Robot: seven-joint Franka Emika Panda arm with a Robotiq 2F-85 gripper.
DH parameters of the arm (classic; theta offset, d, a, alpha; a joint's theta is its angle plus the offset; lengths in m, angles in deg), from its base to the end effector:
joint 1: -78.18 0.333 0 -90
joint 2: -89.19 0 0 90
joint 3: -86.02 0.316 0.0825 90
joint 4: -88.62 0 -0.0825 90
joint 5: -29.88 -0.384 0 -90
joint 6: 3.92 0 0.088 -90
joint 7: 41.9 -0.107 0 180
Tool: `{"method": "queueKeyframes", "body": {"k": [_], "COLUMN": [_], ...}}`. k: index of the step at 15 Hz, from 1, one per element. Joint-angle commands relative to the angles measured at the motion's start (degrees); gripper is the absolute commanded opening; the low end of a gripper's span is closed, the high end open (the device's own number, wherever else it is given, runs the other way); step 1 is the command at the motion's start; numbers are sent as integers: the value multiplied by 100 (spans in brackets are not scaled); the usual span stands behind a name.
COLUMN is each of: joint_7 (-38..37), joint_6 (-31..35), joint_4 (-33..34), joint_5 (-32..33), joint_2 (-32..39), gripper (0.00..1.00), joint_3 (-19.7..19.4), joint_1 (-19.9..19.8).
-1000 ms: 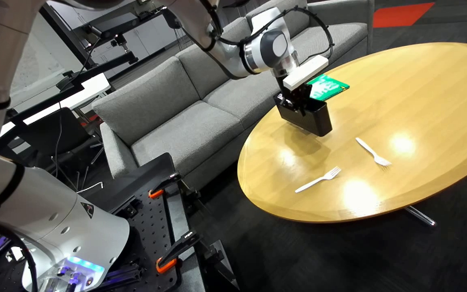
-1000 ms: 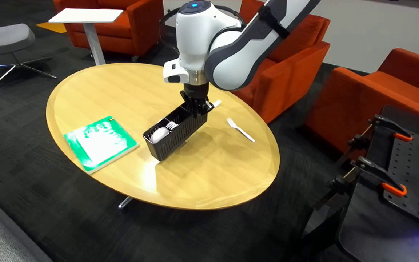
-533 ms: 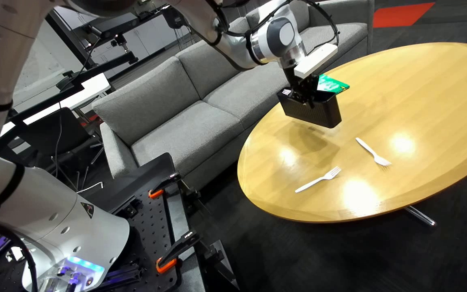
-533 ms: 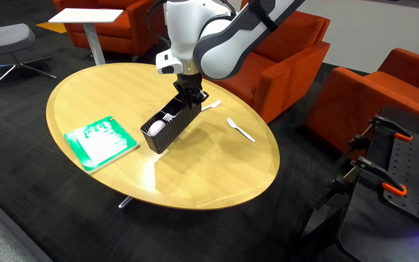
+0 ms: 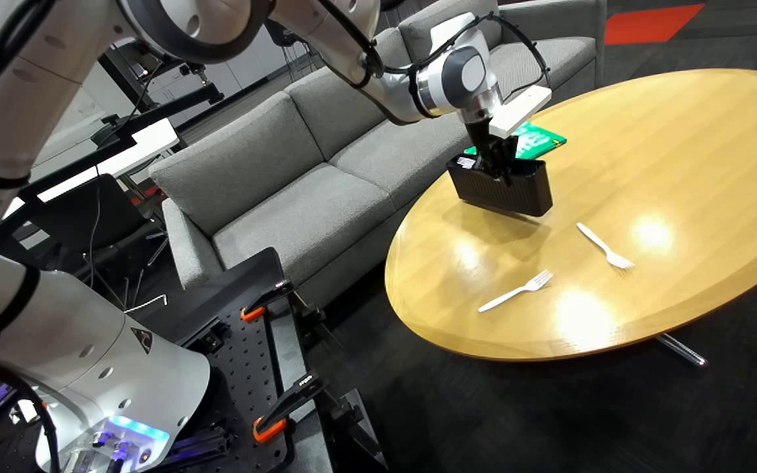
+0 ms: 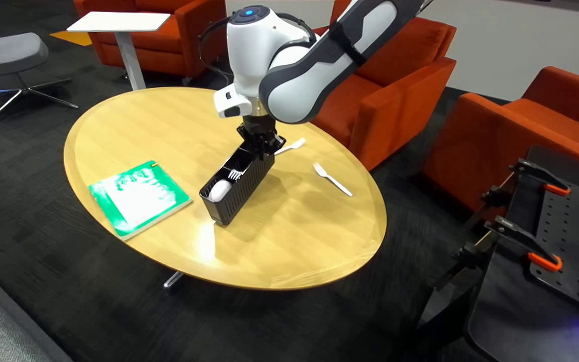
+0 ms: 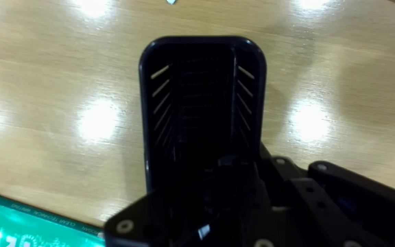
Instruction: Move the black object back
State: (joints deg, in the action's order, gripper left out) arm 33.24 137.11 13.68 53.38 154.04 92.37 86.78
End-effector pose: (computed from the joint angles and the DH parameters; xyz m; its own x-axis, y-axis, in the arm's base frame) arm 0.7032 0.1700 0.0507 -0.2424 0.9575 -0.1561 0.9658 0.2535 0.0553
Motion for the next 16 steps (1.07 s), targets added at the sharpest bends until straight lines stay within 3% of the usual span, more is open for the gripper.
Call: {"method": "queueKeyframes", "body": {"k": [1, 6, 7, 8, 10, 16], "joint_7": [384, 658, 711, 684, 663, 507], "joint_6": [-120, -118, -122, -122, -113, 134], "joint_4": [387, 578, 618, 617, 589, 126], "joint_5": [-213, -443, -490, -540, -588, -457], "joint_2": [264, 503, 527, 528, 505, 149], "gripper": [1, 1, 5, 31, 36, 81], "joint_3": [158, 245, 264, 276, 277, 225], "joint_1": [-95, -128, -136, -142, -137, -148]}}
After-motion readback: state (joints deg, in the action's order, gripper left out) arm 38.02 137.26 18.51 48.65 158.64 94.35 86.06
